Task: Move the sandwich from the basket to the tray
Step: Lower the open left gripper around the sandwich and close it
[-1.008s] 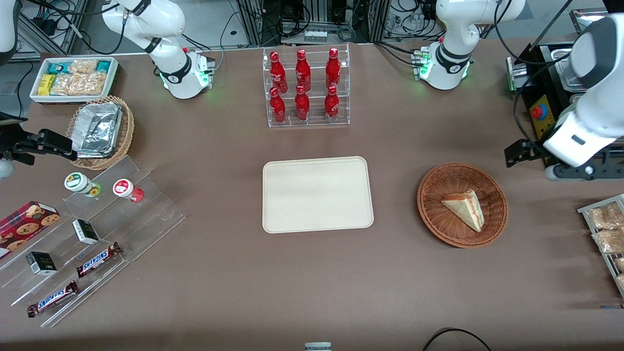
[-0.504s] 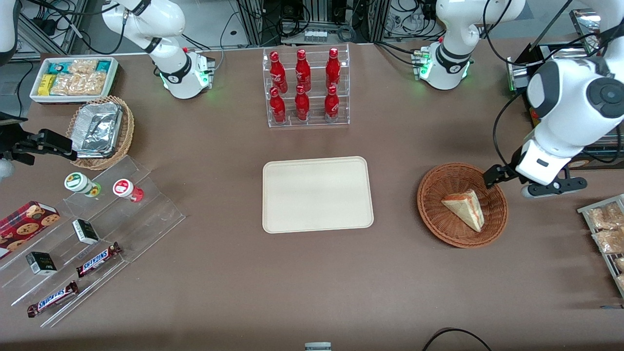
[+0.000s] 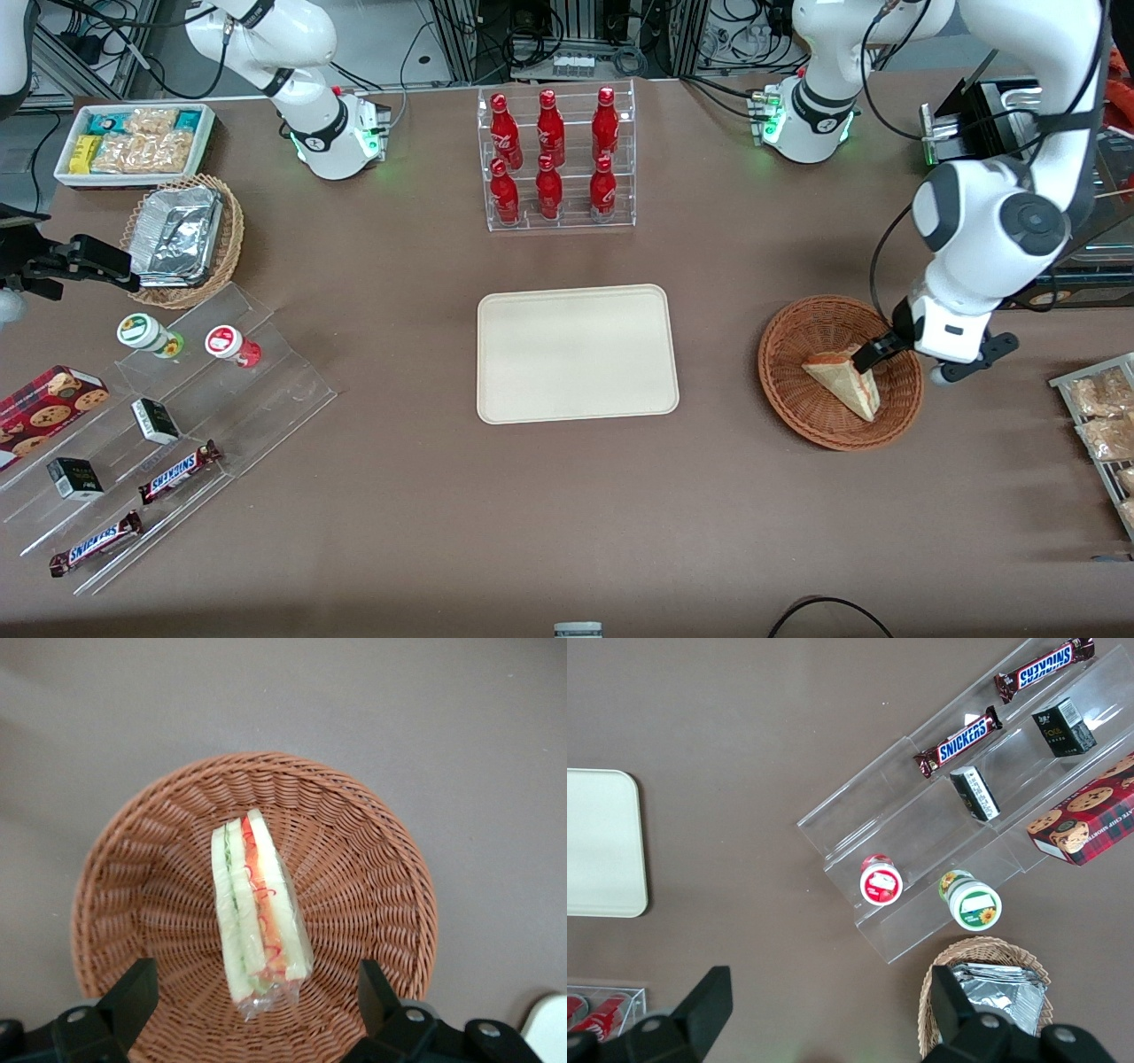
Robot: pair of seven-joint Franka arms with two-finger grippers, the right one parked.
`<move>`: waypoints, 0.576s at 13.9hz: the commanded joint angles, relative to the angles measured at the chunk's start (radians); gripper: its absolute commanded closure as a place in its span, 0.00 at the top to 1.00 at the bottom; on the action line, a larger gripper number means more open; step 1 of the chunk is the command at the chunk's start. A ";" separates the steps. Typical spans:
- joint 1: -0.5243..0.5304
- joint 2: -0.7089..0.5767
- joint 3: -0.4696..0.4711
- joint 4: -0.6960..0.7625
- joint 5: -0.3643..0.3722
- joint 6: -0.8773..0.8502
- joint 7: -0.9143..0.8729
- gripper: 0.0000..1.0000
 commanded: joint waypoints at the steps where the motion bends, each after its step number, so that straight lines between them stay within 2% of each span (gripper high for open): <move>1: -0.012 0.037 -0.003 -0.006 -0.011 0.062 -0.072 1.00; 8: -0.013 0.106 -0.004 -0.014 -0.008 0.079 -0.090 1.00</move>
